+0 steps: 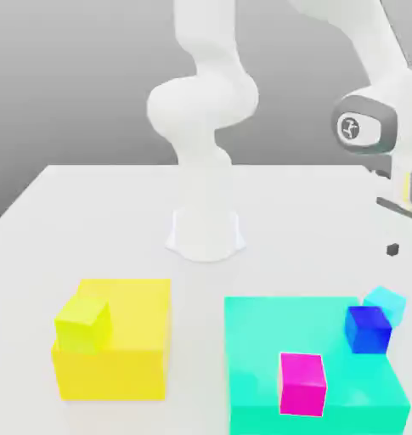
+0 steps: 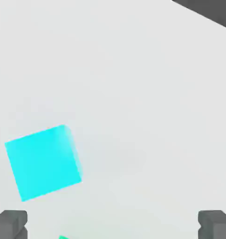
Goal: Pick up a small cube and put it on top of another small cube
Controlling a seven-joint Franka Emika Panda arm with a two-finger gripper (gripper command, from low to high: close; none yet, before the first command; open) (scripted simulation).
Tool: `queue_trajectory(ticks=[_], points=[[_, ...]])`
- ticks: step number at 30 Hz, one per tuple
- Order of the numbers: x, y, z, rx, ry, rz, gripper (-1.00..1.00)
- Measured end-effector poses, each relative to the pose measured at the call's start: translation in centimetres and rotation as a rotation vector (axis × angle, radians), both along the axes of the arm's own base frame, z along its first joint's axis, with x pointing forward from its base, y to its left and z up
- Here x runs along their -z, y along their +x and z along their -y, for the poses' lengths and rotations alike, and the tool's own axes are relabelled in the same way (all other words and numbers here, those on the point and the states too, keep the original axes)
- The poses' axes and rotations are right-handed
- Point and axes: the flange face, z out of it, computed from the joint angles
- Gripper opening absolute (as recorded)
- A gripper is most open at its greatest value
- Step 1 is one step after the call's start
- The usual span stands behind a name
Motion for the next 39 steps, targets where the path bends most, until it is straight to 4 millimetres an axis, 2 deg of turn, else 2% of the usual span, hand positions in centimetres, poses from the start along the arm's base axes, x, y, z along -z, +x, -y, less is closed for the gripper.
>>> queue_trajectory(ticks=[2, 7, 8, 14, 16, 21, 23, 26, 31, 33, 35, 36, 39], points=[[2.4, -1.3, 0.0, -0.09, -0.033, -0.01, 0.0], [7.9, -1.6, 0.0, -0.116, -0.044, -0.013, 0.0], [8.7, -1.7, 0.1, -0.116, -0.044, -0.014, -1.0], [9.1, -1.7, 0.1, -0.116, -0.046, -0.016, -1.0], [8.0, -1.7, 0.1, -0.117, -0.045, -0.014, -1.0], [3.0, -1.4, 0.2, -0.107, -0.045, -0.015, -1.0], [0.7, 1.2, 1.0, -0.031, -0.042, -0.018, -1.0], [-3.2, 6.1, 3.4, 0.119, -0.038, -0.023, -1.0], [-10.0, 12.6, 9.0, 0.355, -0.038, -0.027, -1.0], [-8.9, 13.1, 9.3, 0.375, -0.038, -0.029, -1.0], [-6.2, 13.2, 9.4, 0.379, -0.038, -0.029, -1.0], [-5.4, 13.1, 9.4, 0.379, -0.039, -0.028, 1.0], [-5.4, 13.2, 9.4, 0.379, -0.039, -0.028, 1.0]])
